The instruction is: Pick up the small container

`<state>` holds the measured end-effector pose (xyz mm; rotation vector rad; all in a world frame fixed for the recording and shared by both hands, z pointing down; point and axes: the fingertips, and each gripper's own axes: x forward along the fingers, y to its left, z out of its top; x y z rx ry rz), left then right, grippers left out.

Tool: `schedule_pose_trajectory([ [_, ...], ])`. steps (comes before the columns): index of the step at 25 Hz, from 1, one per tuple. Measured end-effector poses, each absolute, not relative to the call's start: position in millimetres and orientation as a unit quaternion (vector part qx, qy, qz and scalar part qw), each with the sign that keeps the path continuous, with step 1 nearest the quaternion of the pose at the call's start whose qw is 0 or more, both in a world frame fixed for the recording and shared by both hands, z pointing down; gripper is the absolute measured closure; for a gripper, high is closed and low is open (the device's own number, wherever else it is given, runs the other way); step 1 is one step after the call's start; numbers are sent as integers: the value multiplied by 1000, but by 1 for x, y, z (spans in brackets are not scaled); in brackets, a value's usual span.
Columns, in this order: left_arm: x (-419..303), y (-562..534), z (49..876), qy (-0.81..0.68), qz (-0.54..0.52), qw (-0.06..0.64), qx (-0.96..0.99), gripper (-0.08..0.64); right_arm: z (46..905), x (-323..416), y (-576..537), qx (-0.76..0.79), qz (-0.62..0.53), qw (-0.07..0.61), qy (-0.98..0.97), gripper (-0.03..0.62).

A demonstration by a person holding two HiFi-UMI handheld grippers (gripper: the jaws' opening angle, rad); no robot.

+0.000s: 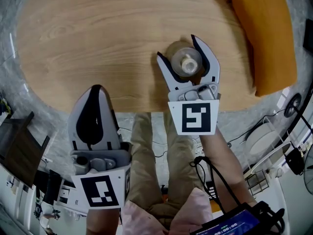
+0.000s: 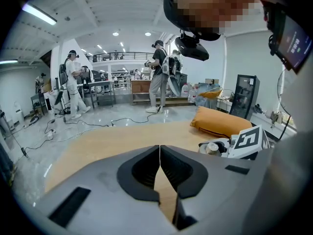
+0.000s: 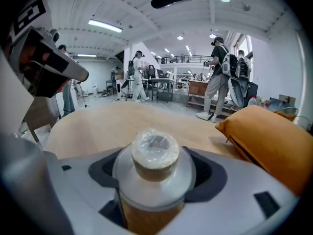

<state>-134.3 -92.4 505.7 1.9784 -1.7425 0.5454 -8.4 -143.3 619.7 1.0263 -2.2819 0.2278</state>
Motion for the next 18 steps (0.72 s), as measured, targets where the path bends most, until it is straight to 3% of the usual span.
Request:
schedule_pose_trajectory([
  [18,-133,-92,442,-648,177,181,718,545,526,-21,-147,374,50,283,-882,255],
])
